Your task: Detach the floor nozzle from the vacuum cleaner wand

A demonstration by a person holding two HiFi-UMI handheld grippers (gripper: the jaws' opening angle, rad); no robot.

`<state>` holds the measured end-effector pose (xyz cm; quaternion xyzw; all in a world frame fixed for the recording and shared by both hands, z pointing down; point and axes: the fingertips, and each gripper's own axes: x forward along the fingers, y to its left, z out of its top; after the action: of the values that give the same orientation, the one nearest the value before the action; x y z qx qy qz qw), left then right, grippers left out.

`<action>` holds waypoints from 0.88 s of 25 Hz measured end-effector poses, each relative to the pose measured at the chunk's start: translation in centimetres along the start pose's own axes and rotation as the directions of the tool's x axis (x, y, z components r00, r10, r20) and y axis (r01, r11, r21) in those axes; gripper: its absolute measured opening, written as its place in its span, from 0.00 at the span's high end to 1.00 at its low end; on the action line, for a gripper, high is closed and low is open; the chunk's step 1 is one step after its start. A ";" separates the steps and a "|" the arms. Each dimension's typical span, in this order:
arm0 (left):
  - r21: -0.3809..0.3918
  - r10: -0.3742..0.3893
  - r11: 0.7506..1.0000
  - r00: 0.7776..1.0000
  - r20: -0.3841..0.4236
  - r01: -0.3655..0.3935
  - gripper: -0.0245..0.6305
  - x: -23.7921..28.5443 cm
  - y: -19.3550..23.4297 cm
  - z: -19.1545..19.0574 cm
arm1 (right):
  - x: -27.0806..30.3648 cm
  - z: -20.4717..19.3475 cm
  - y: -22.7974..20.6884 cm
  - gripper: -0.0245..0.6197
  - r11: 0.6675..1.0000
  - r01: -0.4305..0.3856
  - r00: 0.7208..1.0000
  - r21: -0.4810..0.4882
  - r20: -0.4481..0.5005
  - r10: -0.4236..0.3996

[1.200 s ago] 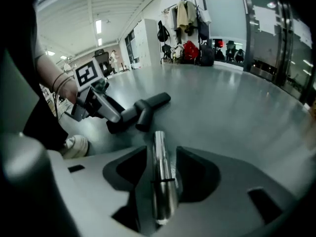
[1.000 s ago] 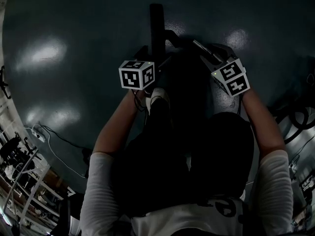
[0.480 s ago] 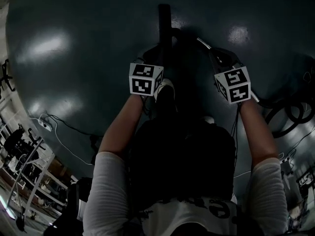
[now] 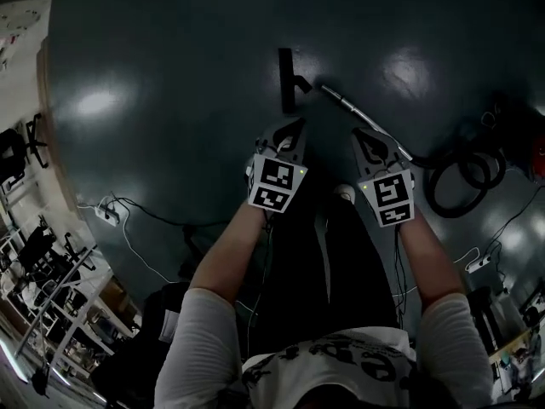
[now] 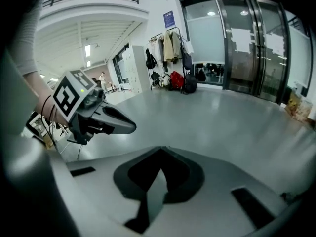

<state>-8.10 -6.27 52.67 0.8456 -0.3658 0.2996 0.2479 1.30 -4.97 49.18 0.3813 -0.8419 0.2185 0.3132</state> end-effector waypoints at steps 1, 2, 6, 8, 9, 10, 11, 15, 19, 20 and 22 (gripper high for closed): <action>0.008 -0.004 1.000 1.000 0.015 0.003 0.96 -2.2 -1.8 2.0 | -2.6 1.7 0.4 0.96 1.000 0.012 1.000 0.009 0.009 -0.012; 0.010 -0.004 1.000 1.000 0.029 0.004 0.96 -4.6 -3.5 4.0 | -5.5 3.3 0.9 0.96 0.999 0.021 1.000 0.026 0.015 -0.021; -0.025 0.012 1.000 0.995 0.100 -0.010 0.96 -13.6 -10.2 12.2 | -17.7 8.5 2.2 0.96 0.996 0.067 0.997 0.056 0.045 -0.069; -0.051 0.025 0.999 0.989 0.143 -0.018 0.96 -17.3 -12.7 16.0 | -23.2 11.1 2.0 0.96 0.994 0.099 0.990 0.045 0.095 -0.103; -0.060 0.031 0.998 0.986 0.166 -0.021 0.96 -19.0 -13.9 17.7 | -25.9 12.4 1.9 0.96 0.993 0.116 0.985 0.035 0.126 -0.119; -0.065 0.036 0.998 0.982 0.187 -0.024 0.96 -20.7 -15.2 19.3 | -28.6 13.6 1.8 0.96 0.991 0.135 0.979 0.018 0.154 -0.136; -0.066 0.040 0.997 0.978 0.207 -0.027 0.96 -22.3 -16.6 20.7 | -31.4 14.7 1.8 0.96 0.988 0.157 0.972 -0.007 0.179 -0.153; -0.050 0.061 0.998 0.951 0.302 -0.048 0.96 -28.5 -20.9 26.6 | -40.0 19.1 1.8 0.96 0.967 0.233 0.937 -0.106 0.291 -0.194; 0.042 0.098 0.991 0.915 0.392 -0.124 0.96 -34.3 -24.6 29.8 | -45.2 20.6 3.9 0.96 0.961 0.249 0.908 -0.121 0.374 -0.188; 0.052 0.105 0.989 0.907 0.409 -0.138 0.96 -35.3 -25.4 30.2 | -46.2 20.7 4.5 0.96 0.961 0.248 0.901 -0.119 0.392 -0.184; 0.036 0.119 0.988 0.888 0.445 -0.150 0.96 -37.0 -26.8 30.5 | -47.8 20.7 5.8 0.96 0.965 0.234 0.890 -0.114 0.425 -0.165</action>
<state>1.90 7.98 0.60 0.8721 -0.4596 0.1290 0.1075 13.82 10.19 0.56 0.4767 -0.8600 0.0305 0.1795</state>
